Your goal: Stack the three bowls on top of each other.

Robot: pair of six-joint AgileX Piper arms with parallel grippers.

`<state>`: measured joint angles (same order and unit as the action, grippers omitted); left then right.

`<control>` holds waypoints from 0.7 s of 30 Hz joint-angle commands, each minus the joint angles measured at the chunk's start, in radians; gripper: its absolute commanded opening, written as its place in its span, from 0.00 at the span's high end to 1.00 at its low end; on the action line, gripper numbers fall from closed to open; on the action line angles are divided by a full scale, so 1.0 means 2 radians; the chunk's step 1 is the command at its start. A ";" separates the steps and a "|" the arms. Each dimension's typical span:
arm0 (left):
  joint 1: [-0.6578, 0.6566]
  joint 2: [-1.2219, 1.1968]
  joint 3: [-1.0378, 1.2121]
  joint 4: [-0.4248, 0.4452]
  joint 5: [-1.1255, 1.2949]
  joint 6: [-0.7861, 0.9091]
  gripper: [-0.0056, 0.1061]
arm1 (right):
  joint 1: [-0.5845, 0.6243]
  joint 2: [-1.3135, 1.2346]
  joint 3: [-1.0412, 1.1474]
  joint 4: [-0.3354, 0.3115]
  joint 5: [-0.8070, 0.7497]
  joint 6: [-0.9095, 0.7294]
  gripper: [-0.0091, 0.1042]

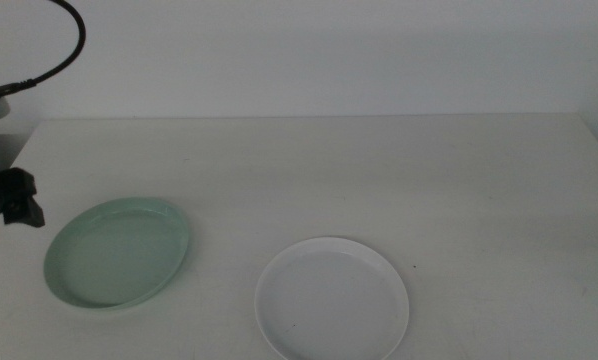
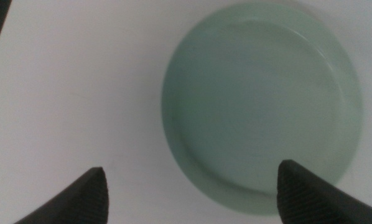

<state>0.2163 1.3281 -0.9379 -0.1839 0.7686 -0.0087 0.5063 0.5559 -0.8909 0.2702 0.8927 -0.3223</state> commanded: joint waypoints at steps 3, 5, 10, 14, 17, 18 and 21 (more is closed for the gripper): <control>0.014 0.062 -0.073 -0.026 0.010 0.064 0.13 | -0.002 0.002 -0.012 0.002 -0.034 -0.001 0.47; 0.018 0.100 -0.097 -0.029 0.018 0.102 0.13 | -0.002 0.002 -0.012 0.002 -0.034 -0.001 0.47; 0.018 0.178 -0.133 -0.032 0.031 0.149 0.13 | -0.002 0.002 -0.012 0.002 -0.035 -0.001 0.47; 0.018 0.228 -0.137 -0.046 0.023 0.171 0.13 | -0.002 0.002 -0.012 0.002 -0.035 -0.001 0.47; 0.018 0.251 -0.137 -0.056 0.013 0.188 0.15 | -0.002 0.002 -0.012 0.002 -0.035 -0.001 0.47; 0.018 0.258 -0.137 -0.059 0.010 0.192 0.16 | -0.002 0.002 -0.012 0.002 -0.035 -0.001 0.47; 0.018 0.275 -0.137 -0.067 0.001 0.200 0.25 | -0.002 0.002 -0.012 0.002 -0.035 -0.001 0.47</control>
<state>0.2476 1.9114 -1.1844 -0.2841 0.7898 0.3794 0.5063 0.5559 -0.8909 0.2693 0.8927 -0.3223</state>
